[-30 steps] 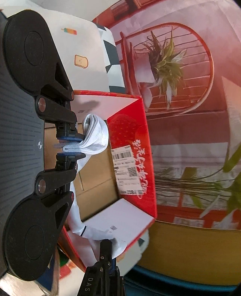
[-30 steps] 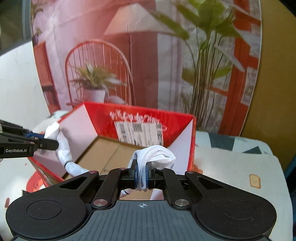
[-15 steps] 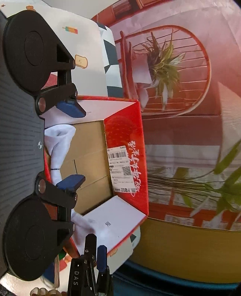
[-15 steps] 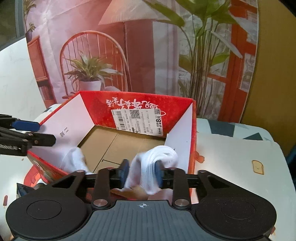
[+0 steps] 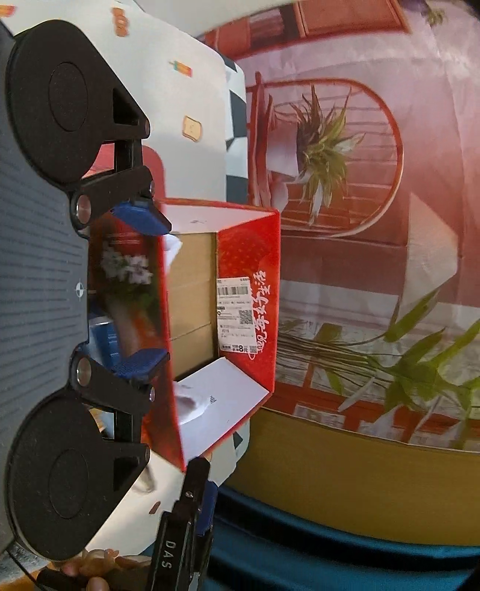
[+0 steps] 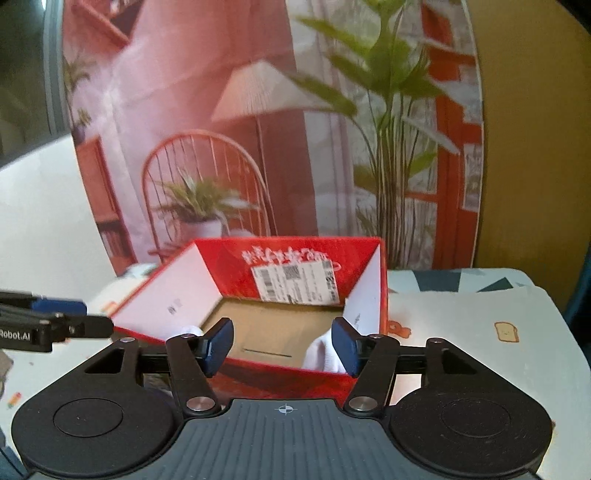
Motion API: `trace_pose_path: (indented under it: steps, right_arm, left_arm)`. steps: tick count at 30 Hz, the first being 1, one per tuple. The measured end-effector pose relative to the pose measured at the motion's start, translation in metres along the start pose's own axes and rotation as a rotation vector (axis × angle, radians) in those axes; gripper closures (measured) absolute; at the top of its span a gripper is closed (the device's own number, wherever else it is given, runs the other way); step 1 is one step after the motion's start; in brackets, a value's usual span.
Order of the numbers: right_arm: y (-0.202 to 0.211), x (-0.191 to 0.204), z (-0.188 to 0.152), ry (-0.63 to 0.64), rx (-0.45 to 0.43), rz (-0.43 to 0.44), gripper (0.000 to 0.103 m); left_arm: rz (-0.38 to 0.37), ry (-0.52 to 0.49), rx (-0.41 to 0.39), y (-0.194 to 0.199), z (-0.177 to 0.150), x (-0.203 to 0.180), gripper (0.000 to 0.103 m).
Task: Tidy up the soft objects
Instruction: 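Move the left tool to the orange floral oven mitt and grasp it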
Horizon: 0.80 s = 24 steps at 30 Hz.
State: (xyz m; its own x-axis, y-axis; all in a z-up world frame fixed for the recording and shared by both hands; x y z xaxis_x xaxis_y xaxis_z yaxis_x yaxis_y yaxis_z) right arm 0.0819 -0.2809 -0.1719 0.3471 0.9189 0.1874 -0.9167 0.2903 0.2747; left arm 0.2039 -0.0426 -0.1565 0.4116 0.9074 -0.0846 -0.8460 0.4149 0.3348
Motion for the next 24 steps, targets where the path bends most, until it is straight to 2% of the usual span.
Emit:
trace_pose_path:
  steps: [5,9,17,24]
  right_arm:
    - [0.041,0.003,-0.015,-0.018,-0.082,-0.001,0.045]
    - [0.064,0.004,-0.037,-0.039,-0.095,-0.009,0.044]
    - [0.07,0.015,-0.089,-0.007,-0.004,-0.006,0.044]
    - [0.058,0.019,-0.123,0.044,0.049,0.016,0.04]
  left_arm:
    - [0.037,0.038,-0.007,0.032,-0.027,-0.001,0.034]
    - [0.051,0.069,0.011,0.045,-0.051,-0.004,0.035]
    - [0.067,0.051,0.081,0.04,-0.085,-0.011,0.04]
    - [0.033,0.058,0.127,0.032,-0.107,-0.013,0.044]
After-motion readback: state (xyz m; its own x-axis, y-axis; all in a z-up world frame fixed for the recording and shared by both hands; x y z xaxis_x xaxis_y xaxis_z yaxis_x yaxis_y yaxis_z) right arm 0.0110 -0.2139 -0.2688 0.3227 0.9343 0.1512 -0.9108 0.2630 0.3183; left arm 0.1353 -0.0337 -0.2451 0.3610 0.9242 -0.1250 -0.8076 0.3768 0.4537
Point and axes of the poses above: each gripper's, at about its wrist camera, not at the fingertips, and y roughly against the way its jaws point, x to its left, z to its top, the point moved 1 cm from there along -y, roughly the way its jaws point, and after that the axes turned 15 degrees about -x, right-handed, at the moved point
